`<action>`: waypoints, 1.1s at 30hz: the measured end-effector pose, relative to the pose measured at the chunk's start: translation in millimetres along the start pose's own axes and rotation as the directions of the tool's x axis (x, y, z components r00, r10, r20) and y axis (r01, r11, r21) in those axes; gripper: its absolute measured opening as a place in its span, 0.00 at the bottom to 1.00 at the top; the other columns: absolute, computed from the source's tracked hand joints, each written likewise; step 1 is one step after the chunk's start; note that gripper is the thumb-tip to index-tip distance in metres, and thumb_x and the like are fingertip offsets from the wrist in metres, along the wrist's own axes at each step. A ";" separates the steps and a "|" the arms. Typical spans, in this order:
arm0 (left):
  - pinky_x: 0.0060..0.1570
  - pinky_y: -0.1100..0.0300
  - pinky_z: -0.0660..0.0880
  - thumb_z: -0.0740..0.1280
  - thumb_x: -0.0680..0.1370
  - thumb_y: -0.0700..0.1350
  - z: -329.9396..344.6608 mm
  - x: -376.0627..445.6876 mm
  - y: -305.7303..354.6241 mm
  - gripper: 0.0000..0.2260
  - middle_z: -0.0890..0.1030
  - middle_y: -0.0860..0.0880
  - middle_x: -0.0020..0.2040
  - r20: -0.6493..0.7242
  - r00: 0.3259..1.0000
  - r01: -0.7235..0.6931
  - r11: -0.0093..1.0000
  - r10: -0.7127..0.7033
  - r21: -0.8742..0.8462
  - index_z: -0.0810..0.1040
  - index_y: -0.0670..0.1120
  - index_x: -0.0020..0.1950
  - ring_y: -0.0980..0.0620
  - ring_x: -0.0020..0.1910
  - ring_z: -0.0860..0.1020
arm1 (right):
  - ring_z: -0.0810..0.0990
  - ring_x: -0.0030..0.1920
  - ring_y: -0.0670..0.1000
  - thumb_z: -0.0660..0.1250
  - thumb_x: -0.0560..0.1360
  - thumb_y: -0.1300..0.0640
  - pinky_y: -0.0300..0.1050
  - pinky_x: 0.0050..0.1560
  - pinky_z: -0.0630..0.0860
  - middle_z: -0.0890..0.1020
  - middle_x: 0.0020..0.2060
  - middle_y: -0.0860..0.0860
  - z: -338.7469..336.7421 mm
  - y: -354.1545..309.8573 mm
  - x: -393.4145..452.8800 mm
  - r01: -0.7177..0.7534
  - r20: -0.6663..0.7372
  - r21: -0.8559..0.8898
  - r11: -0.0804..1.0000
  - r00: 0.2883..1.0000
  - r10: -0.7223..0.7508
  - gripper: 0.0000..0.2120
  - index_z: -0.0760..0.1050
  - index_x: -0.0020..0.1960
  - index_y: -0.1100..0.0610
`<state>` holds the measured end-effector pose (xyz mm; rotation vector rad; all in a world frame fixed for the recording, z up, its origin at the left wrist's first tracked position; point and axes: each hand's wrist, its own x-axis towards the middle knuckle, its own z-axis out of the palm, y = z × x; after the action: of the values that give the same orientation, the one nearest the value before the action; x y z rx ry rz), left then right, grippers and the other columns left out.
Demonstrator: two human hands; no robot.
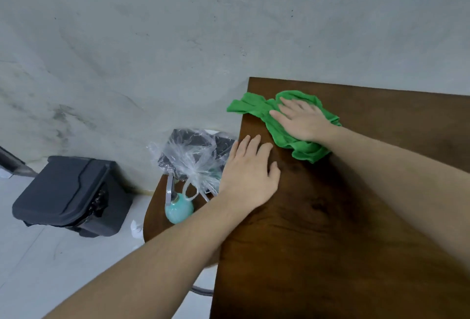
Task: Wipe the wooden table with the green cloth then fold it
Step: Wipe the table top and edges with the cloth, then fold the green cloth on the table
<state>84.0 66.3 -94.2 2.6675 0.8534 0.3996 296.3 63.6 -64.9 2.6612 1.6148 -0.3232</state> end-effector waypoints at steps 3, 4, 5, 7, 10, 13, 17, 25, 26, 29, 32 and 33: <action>0.74 0.53 0.60 0.60 0.81 0.49 -8.7 -6.3 1.3 0.16 0.72 0.48 0.70 -0.096 0.995 -0.043 0.988 0.029 -0.150 0.74 0.47 0.67 0.49 0.72 0.67 | 0.46 0.81 0.48 0.38 0.84 0.40 0.52 0.77 0.42 0.49 0.81 0.43 9.3 -3.7 -56.7 -0.042 -0.004 0.082 0.996 0.999 0.043 0.29 0.52 0.82 0.48; 0.71 0.55 0.64 0.61 0.81 0.49 -12.5 -8.8 1.8 0.15 0.73 0.48 0.68 -0.131 0.991 -0.057 0.978 0.031 -0.200 0.75 0.46 0.65 0.49 0.69 0.69 | 0.46 0.81 0.47 0.39 0.85 0.43 0.50 0.77 0.42 0.49 0.81 0.44 12.2 -5.6 -76.2 -0.054 0.001 0.098 0.994 0.999 0.054 0.28 0.52 0.82 0.49; 0.68 0.56 0.66 0.61 0.80 0.48 -16.2 -11.5 3.1 0.14 0.74 0.48 0.67 -0.161 0.986 -0.078 0.971 0.041 -0.226 0.75 0.46 0.64 0.49 0.68 0.71 | 0.46 0.80 0.47 0.39 0.85 0.45 0.49 0.77 0.42 0.49 0.82 0.44 15.0 -7.2 -94.1 -0.069 0.012 0.104 0.992 0.998 0.068 0.27 0.52 0.82 0.50; 0.64 0.56 0.67 0.62 0.80 0.48 -21.6 -15.7 5.9 0.14 0.73 0.48 0.68 -0.181 0.980 -0.119 0.967 0.078 -0.227 0.75 0.46 0.64 0.49 0.67 0.72 | 0.46 0.81 0.47 0.40 0.85 0.48 0.49 0.78 0.42 0.49 0.82 0.45 21.6 -8.4 -126.0 -0.109 0.047 0.122 0.986 0.993 0.104 0.26 0.53 0.82 0.52; 0.65 0.53 0.67 0.61 0.81 0.51 -25.1 -17.8 10.5 0.16 0.71 0.48 0.72 -0.102 0.993 -0.086 0.965 0.062 -0.249 0.74 0.47 0.66 0.47 0.70 0.70 | 0.48 0.81 0.51 0.40 0.85 0.49 0.52 0.79 0.46 0.52 0.82 0.50 30.1 -9.7 -170.1 -0.150 0.072 0.159 0.976 0.988 0.140 0.26 0.58 0.80 0.55; 0.66 0.47 0.68 0.57 0.82 0.56 -27.2 -13.6 14.8 0.20 0.69 0.47 0.74 0.055 0.998 -0.006 0.985 0.016 -0.170 0.70 0.49 0.72 0.43 0.69 0.70 | 0.51 0.80 0.52 0.43 0.86 0.54 0.45 0.76 0.45 0.61 0.79 0.55 26.1 -19.0 -211.6 -0.164 0.118 0.142 0.976 0.982 0.148 0.24 0.64 0.76 0.61; 0.67 0.44 0.64 0.53 0.82 0.60 -30.7 -7.9 20.8 0.23 0.68 0.50 0.75 0.185 0.982 -0.022 1.000 0.023 -0.004 0.65 0.55 0.76 0.42 0.72 0.65 | 0.67 0.73 0.55 0.48 0.86 0.56 0.46 0.71 0.61 0.68 0.76 0.55 16.6 -20.2 -250.5 -0.241 0.014 0.212 0.947 0.970 0.244 0.22 0.64 0.78 0.55; 0.61 0.48 0.73 0.59 0.80 0.61 -34.1 16.5 27.6 0.22 0.76 0.46 0.66 0.284 0.957 0.062 0.998 -0.065 0.018 0.73 0.51 0.70 0.42 0.63 0.75 | 0.79 0.61 0.55 0.71 0.75 0.46 0.47 0.60 0.76 0.81 0.63 0.53 2.0 19.3 -244.7 -0.500 0.036 0.263 0.825 0.860 0.509 0.24 0.76 0.69 0.53; 0.58 0.48 0.75 0.62 0.79 0.61 -34.2 17.6 25.3 0.20 0.77 0.47 0.64 0.288 0.955 0.068 0.998 -0.065 0.000 0.76 0.53 0.66 0.43 0.60 0.77 | 0.80 0.57 0.54 0.72 0.74 0.47 0.46 0.56 0.77 0.83 0.58 0.52 0.1 23.0 -244.1 -0.508 0.058 0.277 0.816 0.856 0.513 0.17 0.81 0.61 0.52; 0.61 0.49 0.70 0.67 0.78 0.57 -37.5 15.6 23.1 0.10 0.72 0.48 0.61 0.209 0.978 0.023 1.000 -0.019 -0.015 0.79 0.56 0.56 0.44 0.63 0.71 | 0.78 0.52 0.53 0.73 0.73 0.48 0.46 0.52 0.76 0.83 0.48 0.49 0.3 36.1 -245.8 -0.479 0.050 0.285 0.831 0.873 0.486 0.05 0.80 0.44 0.47; 0.55 0.51 0.68 0.67 0.78 0.51 -44.1 15.9 22.1 0.04 0.76 0.51 0.53 0.118 0.993 -0.003 0.992 0.018 -0.124 0.74 0.54 0.47 0.45 0.57 0.74 | 0.75 0.46 0.53 0.69 0.74 0.49 0.47 0.45 0.72 0.79 0.41 0.49 3.3 57.6 -247.8 -0.391 -0.055 0.439 0.809 0.887 0.459 0.08 0.73 0.43 0.51; 0.50 0.52 0.69 0.67 0.78 0.49 -45.9 16.2 21.3 0.05 0.78 0.51 0.47 0.119 0.993 0.012 0.972 0.017 -0.235 0.72 0.52 0.46 0.45 0.51 0.76 | 0.75 0.43 0.53 0.68 0.76 0.50 0.47 0.41 0.70 0.78 0.40 0.49 1.7 64.2 -249.9 -0.351 -0.091 0.519 0.779 0.883 0.460 0.08 0.71 0.44 0.53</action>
<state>91.4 69.0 -41.7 2.4467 0.7183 0.3151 240.9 -185.6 -27.4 3.4457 1.0253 -0.5035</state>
